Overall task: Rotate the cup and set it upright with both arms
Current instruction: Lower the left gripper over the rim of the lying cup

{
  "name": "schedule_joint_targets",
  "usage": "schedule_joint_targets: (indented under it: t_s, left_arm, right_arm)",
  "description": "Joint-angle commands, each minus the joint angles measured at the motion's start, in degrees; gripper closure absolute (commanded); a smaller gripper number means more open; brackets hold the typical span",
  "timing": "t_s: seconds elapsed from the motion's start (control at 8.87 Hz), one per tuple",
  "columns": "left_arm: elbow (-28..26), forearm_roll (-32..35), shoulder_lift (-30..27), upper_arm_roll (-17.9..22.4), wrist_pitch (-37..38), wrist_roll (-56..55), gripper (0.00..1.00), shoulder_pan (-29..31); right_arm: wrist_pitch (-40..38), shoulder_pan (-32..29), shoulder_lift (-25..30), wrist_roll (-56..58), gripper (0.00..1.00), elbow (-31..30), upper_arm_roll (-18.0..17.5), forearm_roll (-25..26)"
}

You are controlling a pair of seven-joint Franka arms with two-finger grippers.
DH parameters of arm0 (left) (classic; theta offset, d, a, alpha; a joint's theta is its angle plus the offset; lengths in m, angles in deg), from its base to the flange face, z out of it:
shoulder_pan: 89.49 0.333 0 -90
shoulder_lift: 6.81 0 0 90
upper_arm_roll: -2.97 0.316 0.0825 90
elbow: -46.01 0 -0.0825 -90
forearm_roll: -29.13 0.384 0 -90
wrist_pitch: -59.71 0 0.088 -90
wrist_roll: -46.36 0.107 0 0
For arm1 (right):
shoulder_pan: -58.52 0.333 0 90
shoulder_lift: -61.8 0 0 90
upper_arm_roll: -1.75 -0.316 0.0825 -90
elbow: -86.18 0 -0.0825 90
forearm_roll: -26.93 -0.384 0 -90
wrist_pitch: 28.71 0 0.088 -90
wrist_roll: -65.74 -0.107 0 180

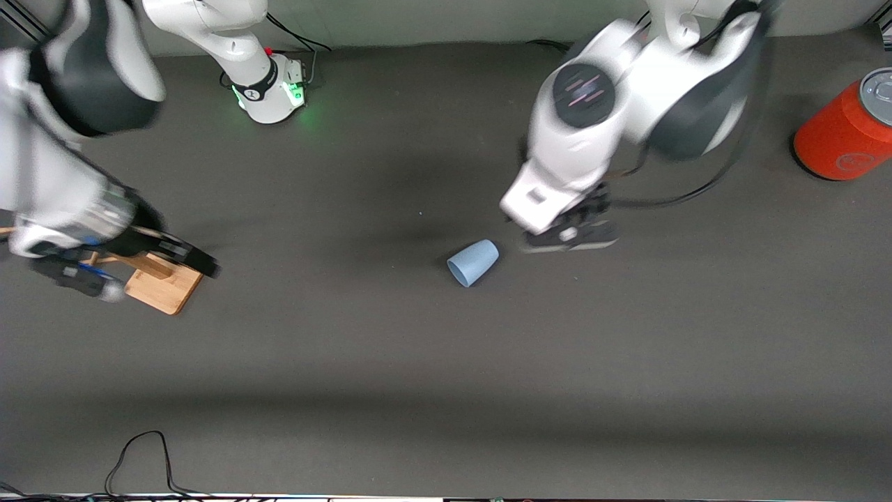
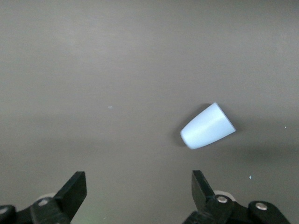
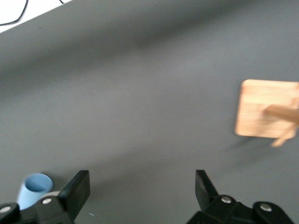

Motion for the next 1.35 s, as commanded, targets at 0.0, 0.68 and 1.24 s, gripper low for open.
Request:
schedule_joint_targets:
  t_s: [0.0, 0.68, 1.24]
  left_arm:
    - [6.04, 2.28, 5.54, 0.44, 1.21, -0.60, 0.00, -1.30]
    - [6.36, 13.19, 14.82, 0.61, -3.80, -5.20, 0.00, -10.23]
    - [22.99, 13.28, 31.64, 3.24, -8.20, -17.30, 0.00, -14.92]
  right_arm:
    - [-1.46, -2.32, 4.70, 12.90, 0.00, -3.55, 3.96, -1.62]
    - [-3.57, -3.83, 5.15, 16.30, 0.00, -3.65, 3.63, -0.65]
    - [-3.57, -3.48, 5.15, 15.95, 0.00, -3.83, 3.62, -0.48]
